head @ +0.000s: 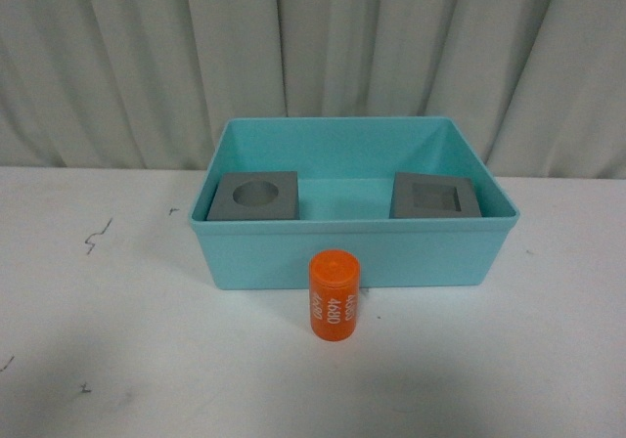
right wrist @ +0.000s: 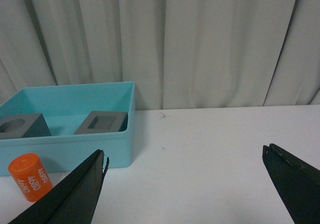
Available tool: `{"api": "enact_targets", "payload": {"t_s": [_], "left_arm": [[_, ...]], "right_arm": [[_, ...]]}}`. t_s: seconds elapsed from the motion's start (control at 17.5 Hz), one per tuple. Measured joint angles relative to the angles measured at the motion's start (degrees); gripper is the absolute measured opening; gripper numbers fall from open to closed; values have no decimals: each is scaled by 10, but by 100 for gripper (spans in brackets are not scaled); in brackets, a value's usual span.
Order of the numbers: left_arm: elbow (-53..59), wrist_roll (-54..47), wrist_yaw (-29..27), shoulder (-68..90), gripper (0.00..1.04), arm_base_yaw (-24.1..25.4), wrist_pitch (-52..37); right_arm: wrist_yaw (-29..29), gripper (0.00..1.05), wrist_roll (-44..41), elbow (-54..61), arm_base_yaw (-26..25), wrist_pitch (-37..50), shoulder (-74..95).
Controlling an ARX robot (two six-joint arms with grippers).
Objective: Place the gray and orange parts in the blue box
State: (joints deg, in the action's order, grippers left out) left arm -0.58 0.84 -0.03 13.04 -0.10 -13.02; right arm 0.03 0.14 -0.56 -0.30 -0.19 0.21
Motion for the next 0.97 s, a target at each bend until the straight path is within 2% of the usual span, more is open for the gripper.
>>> {"api": "enact_targets", "payload": {"t_s": [0.29, 0.34, 0.4, 0.57, 0.63, 0.69, 0.74, 0.97], "left_arm": [[0, 0, 0, -38, 2, 0, 43], [0, 0, 0, -81, 2, 0, 109], [0, 0, 0, -121, 2, 0, 136], [0, 0, 0, -127, 2, 0, 132], [0, 0, 0, -127, 10, 1, 132], [0, 0, 0, -127, 23, 1, 132], [0, 0, 0, -127, 30, 1, 132], [0, 0, 0, -127, 43, 1, 132]], "right_arm": [[0, 98, 0, 0, 0, 0, 0], [0, 98, 0, 0, 0, 0, 0], [0, 98, 0, 0, 0, 0, 0], [0, 98, 0, 0, 0, 0, 0], [0, 98, 0, 0, 0, 0, 0], [0, 98, 0, 0, 0, 0, 0], [0, 98, 0, 0, 0, 0, 0], [0, 98, 0, 0, 0, 0, 0]]}}
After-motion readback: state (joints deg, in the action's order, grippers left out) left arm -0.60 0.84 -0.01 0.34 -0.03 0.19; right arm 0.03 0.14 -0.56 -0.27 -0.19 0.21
